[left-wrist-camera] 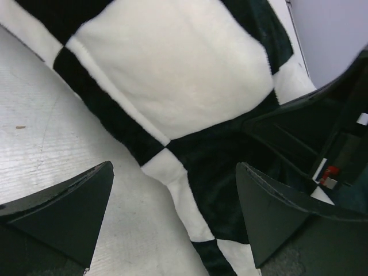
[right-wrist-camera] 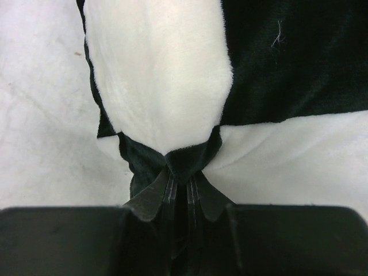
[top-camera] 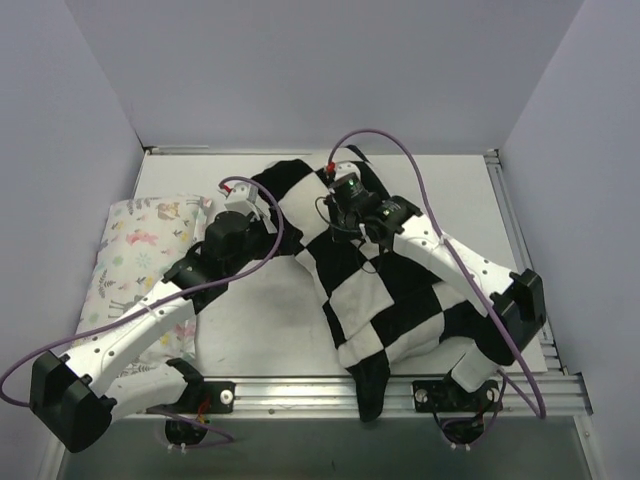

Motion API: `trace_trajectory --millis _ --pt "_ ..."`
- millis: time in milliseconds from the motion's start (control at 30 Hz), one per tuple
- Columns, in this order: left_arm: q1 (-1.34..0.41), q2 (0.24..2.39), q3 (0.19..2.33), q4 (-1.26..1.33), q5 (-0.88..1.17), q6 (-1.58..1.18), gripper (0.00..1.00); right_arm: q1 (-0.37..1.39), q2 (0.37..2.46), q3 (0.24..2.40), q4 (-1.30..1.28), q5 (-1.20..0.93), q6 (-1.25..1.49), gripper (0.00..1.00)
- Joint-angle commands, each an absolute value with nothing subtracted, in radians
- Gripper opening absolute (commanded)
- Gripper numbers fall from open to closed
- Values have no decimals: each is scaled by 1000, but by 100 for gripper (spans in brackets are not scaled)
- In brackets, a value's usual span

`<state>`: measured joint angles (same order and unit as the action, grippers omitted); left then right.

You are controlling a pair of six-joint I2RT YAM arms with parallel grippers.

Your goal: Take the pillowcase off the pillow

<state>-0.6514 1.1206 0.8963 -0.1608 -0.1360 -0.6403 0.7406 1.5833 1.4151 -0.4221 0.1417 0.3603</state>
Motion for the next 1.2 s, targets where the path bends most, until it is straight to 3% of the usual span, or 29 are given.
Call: trace_trajectory --millis 0,100,133,167,200,300,500,833,1167 --pt "-647 1051 885 -178 -198 -660 96 747 1641 1570 -285 16 293 0" --pt "-652 1019 876 -196 -203 -666 96 742 1704 1649 -314 9 296 1" --pt "-655 1012 874 -204 -196 -664 96 741 1715 1673 -322 9 304 24" --pt "-657 1009 876 -209 -192 -658 96 739 1712 1678 -328 8 311 37" --pt "-666 1005 880 -209 -180 -647 96 738 1707 1675 -340 20 319 61" --pt "-696 1006 913 -212 -143 -601 96 736 1648 1649 -374 126 347 77" --pt "-908 1064 1035 -265 -262 -479 97 677 1361 1474 -406 235 451 86" --pt "-1132 1363 1276 -360 -239 -260 97 594 815 1112 -475 219 620 89" --pt "-1178 1588 1404 -422 -372 -183 97 598 618 904 -563 210 680 89"
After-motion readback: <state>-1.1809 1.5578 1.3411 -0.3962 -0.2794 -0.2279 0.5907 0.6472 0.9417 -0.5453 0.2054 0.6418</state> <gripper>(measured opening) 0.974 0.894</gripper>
